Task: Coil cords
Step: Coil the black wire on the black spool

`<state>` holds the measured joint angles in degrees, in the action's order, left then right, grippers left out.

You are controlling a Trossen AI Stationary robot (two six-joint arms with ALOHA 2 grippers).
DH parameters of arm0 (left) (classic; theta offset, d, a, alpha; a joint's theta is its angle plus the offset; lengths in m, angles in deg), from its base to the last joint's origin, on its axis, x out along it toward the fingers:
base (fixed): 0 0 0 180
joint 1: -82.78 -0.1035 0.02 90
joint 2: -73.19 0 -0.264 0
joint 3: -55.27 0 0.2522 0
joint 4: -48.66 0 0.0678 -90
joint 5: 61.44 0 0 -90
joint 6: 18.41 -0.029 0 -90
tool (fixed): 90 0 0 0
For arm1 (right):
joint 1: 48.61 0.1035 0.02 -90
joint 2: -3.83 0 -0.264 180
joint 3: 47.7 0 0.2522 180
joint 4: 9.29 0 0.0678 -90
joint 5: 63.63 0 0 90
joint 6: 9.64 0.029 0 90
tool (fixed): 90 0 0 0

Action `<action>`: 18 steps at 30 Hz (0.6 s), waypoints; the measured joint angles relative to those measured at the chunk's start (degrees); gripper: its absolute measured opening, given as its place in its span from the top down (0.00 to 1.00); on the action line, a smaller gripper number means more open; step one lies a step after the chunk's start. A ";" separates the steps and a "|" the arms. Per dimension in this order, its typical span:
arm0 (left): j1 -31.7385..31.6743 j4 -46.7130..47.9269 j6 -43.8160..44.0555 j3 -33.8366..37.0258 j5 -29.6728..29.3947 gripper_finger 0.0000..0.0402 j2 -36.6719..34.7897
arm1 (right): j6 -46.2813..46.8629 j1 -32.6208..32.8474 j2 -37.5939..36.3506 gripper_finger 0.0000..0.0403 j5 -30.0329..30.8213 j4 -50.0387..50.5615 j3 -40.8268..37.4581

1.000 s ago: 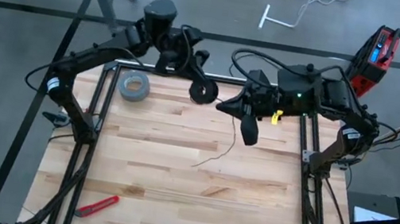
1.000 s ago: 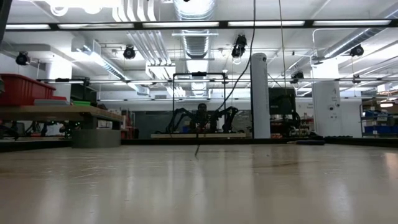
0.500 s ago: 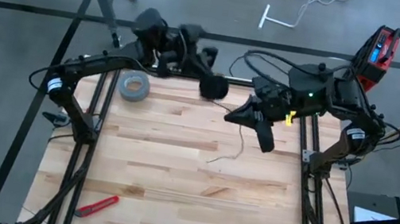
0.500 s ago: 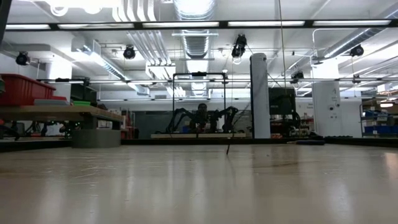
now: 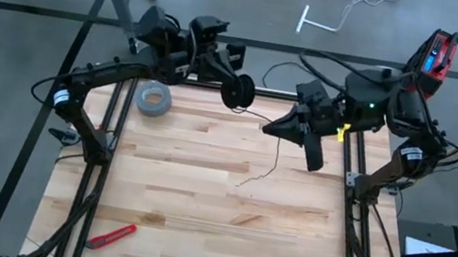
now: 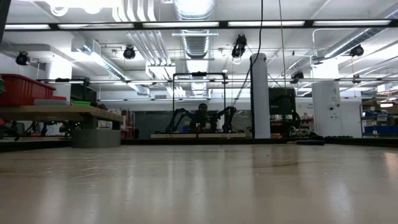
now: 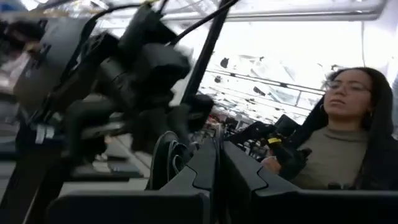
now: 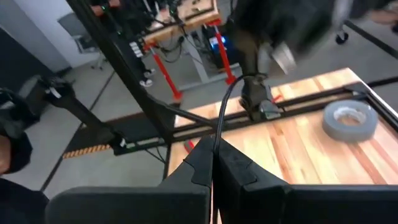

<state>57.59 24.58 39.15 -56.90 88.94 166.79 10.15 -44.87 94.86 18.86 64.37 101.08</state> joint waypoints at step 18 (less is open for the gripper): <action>2.59 5.03 1.70 2.80 11.09 0.98 -0.11 | -1.84 0.10 -7.86 1.00 6.96 -9.30 -0.06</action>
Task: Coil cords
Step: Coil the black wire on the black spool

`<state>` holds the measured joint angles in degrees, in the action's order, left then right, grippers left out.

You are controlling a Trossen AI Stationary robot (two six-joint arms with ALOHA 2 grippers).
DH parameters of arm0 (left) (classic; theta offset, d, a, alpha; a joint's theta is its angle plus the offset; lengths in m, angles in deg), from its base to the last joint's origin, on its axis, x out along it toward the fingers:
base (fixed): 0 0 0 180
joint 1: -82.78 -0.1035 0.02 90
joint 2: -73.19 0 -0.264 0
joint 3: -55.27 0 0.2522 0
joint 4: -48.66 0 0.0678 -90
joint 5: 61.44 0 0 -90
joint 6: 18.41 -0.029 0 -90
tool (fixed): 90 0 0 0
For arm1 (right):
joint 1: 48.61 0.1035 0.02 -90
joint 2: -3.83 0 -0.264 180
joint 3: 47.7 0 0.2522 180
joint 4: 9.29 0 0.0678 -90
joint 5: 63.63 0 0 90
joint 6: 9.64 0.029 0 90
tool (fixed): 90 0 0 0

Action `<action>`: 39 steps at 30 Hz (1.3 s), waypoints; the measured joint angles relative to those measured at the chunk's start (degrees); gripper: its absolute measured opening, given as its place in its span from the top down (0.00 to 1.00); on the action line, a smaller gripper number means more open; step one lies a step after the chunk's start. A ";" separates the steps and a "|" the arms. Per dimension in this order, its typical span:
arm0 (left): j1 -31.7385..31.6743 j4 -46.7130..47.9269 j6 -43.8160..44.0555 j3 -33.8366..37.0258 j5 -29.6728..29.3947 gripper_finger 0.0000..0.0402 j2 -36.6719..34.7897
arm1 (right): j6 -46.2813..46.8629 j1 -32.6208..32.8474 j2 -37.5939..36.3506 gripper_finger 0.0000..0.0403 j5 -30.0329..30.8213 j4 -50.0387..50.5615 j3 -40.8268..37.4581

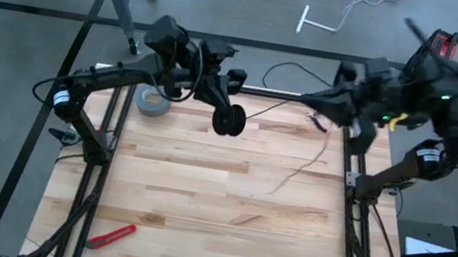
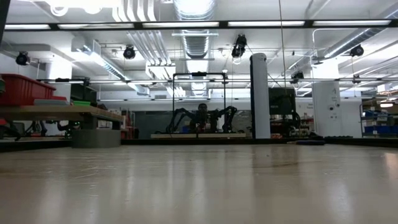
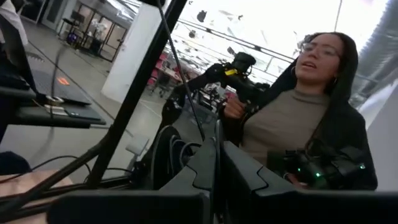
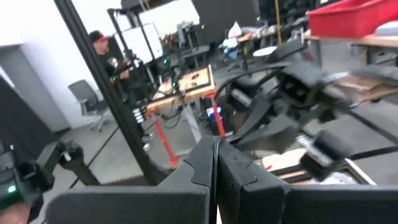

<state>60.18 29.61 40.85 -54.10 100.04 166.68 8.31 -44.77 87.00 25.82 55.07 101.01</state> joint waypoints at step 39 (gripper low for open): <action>11.48 -19.56 -2.46 -4.98 -14.69 0.98 -0.98 | 11.08 -11.61 18.37 1.00 -32.23 2.19 -0.11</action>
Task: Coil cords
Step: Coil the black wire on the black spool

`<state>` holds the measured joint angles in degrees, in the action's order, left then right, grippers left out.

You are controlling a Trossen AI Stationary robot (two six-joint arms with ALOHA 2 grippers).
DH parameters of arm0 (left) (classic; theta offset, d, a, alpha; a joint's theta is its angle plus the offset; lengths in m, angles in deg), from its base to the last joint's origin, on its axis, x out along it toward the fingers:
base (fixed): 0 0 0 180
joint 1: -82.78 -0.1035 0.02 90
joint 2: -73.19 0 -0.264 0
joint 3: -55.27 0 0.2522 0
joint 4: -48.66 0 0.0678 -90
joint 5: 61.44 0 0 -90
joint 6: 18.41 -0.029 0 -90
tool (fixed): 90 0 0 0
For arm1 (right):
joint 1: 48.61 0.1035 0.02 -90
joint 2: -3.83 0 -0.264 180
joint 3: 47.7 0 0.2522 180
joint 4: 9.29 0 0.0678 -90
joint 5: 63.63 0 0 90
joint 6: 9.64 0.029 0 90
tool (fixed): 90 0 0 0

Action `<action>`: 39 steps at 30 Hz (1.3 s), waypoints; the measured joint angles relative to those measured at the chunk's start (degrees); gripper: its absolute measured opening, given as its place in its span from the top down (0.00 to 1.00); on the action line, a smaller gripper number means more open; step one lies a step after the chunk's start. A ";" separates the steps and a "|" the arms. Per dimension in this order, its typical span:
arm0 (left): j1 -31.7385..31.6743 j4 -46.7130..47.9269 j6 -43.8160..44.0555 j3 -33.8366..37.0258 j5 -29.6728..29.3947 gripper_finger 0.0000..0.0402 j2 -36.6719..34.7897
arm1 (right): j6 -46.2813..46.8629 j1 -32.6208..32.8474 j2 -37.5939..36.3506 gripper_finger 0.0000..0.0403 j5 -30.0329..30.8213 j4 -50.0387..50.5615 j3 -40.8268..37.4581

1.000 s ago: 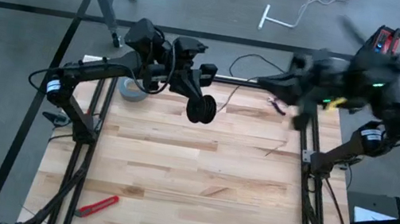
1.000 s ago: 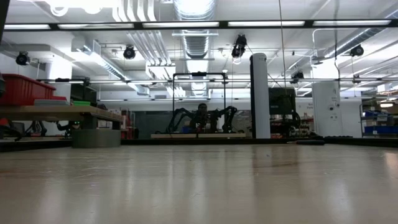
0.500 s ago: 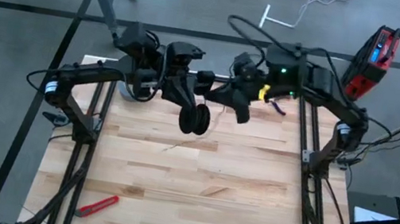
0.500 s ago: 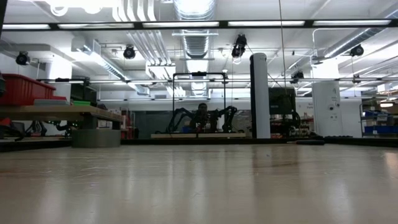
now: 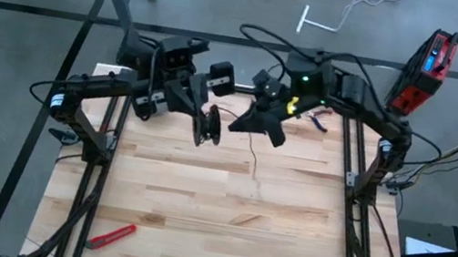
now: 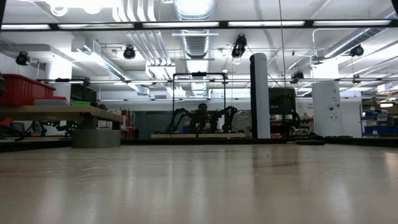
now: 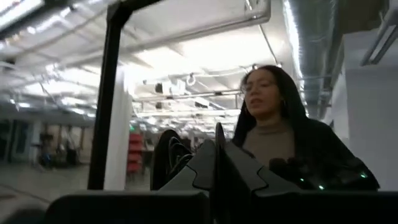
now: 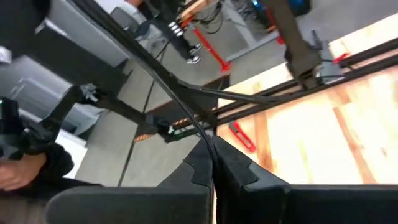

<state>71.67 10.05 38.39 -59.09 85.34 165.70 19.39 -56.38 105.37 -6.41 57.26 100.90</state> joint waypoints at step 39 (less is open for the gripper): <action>-2.45 31.40 -28.51 -13.16 -16.55 0.99 -5.66 | -12.45 11.23 -4.22 0.57 24.23 8.83 0.15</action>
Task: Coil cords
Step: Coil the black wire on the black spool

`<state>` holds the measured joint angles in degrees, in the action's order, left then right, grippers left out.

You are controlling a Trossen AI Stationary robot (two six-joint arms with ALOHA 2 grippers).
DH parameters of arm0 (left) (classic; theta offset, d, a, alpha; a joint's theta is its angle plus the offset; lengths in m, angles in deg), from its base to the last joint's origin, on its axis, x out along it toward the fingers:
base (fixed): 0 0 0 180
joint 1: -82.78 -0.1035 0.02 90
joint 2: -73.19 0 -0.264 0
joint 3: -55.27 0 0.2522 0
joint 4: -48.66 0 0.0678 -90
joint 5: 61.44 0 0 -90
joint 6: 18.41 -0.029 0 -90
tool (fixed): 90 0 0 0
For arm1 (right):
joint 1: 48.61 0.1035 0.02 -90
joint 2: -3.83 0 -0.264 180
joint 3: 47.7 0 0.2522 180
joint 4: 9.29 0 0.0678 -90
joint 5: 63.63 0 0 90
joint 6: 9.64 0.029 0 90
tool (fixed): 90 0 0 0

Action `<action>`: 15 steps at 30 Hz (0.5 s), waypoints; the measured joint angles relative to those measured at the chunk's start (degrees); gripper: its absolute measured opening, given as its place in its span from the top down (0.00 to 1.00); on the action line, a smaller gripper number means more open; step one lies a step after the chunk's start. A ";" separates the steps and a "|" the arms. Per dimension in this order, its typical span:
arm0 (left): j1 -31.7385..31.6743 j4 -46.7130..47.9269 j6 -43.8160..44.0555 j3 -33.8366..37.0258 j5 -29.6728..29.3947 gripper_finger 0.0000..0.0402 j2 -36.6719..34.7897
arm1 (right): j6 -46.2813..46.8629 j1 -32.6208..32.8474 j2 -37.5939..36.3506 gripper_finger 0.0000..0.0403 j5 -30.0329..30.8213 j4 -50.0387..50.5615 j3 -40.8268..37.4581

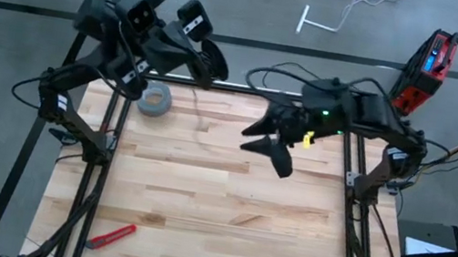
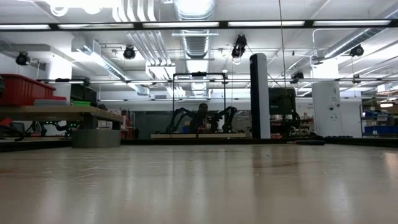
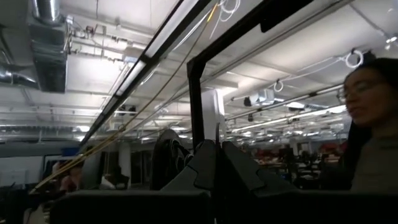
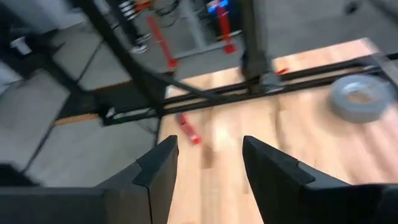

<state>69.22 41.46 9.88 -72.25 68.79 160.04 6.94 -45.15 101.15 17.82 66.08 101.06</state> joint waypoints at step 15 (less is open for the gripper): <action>1.09 -2.81 -3.78 0.31 -3.65 0.99 2.68 | -0.79 2.17 1.07 0.51 14.78 -7.13 -0.42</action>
<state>70.31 38.65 6.10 -71.94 65.15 162.71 6.14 -42.98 102.22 32.61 58.95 100.64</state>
